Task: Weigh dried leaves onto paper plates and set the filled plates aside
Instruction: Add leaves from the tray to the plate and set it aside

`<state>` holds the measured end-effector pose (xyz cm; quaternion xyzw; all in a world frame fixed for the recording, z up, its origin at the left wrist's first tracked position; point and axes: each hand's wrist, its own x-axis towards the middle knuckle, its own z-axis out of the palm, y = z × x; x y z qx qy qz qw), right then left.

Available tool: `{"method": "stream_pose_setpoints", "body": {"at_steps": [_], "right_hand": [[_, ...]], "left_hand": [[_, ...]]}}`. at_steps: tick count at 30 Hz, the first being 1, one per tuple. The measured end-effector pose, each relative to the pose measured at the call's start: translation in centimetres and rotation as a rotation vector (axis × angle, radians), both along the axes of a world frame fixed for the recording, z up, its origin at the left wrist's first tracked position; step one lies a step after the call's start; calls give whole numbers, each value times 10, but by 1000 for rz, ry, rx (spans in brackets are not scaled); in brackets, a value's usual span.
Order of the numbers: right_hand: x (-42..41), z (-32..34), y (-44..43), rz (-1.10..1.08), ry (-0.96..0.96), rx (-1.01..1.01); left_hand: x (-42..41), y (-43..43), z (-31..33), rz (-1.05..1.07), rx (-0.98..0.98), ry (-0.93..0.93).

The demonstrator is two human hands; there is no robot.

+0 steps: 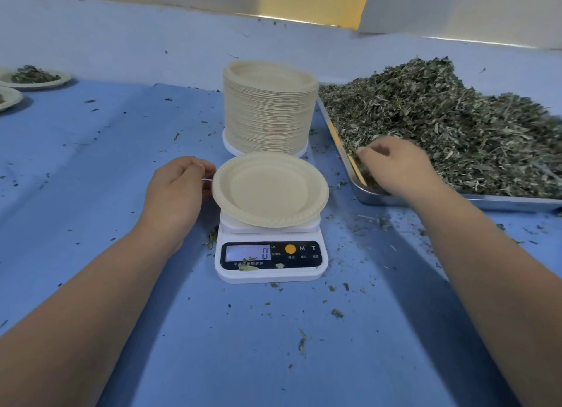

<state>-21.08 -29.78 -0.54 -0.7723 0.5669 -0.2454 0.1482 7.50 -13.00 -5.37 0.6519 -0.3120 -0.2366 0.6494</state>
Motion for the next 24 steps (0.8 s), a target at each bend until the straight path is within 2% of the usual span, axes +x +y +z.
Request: {"method": "stream_pose_setpoints", "body": {"at_steps": [3, 6, 11, 19, 24], "right_hand": [[6, 6, -34, 11, 124, -11], [10, 4, -63, -47, 356, 87], [13, -4, -76, -76, 618, 276], [24, 23, -53, 48, 728, 260], [11, 28, -39, -43, 420, -112]], "left_hand": [[0, 0, -1, 14, -5, 18], [1, -1, 0, 21, -11, 38], [2, -2, 2, 12, -41, 114], [2, -6, -1, -3, -54, 113], [2, -5, -1, -3, -55, 118]]}}
